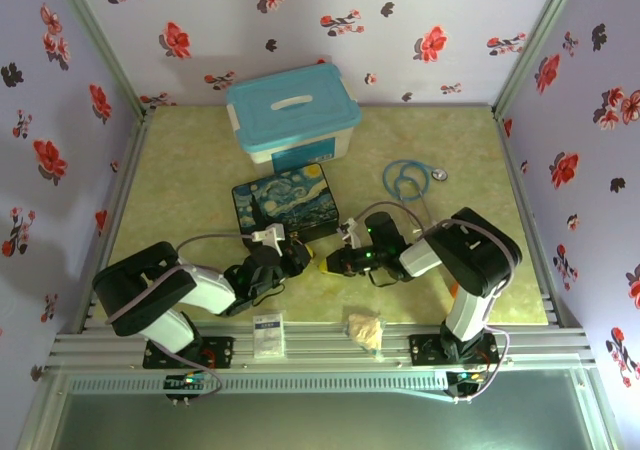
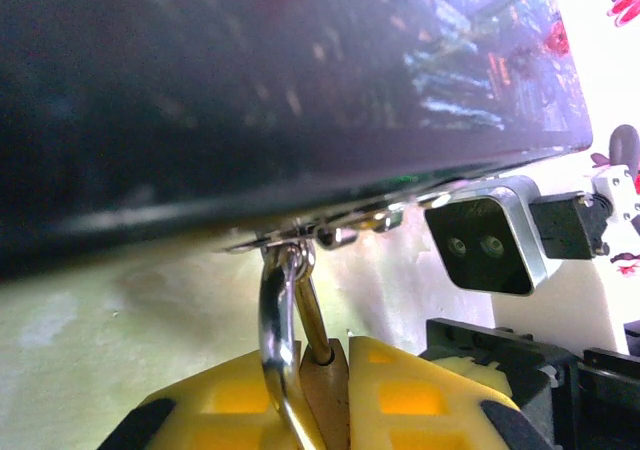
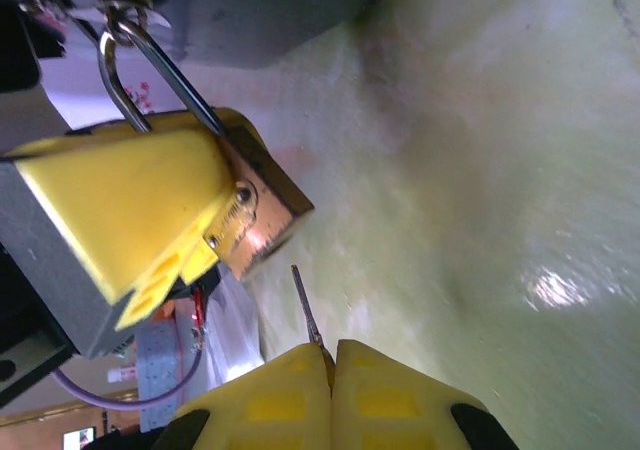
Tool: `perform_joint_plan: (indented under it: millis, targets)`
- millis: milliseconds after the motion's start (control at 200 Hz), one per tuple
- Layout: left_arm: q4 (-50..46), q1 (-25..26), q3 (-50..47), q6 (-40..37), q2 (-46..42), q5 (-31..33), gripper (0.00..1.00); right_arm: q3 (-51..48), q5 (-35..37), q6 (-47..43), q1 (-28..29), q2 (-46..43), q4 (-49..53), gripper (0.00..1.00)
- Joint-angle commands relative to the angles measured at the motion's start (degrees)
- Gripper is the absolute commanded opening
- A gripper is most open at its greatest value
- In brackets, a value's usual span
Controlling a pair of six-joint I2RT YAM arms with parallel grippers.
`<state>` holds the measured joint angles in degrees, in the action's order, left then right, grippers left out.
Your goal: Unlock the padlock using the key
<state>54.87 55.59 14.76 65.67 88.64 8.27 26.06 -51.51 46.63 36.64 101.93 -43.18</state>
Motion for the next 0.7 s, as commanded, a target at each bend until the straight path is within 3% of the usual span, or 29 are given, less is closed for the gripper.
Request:
perform_joint_plan:
  millis: [0, 175, 695]
  targets:
    - [5.68, -0.22, -0.13, 2.18, 0.23, -3.39, 0.00, -0.75, -2.02, 4.03, -1.07, 1.52, -8.78, 0.00]
    - [5.68, -0.22, -0.47, 2.42, 0.12, -3.44, 0.00, -2.44, -3.35, 9.09, -3.14, 3.63, -18.37, 0.00]
    - [5.81, -1.80, 0.13, 2.82, -0.74, -4.53, 0.00, -3.87, -4.05, 9.47, -2.74, 3.75, -20.98, 0.00]
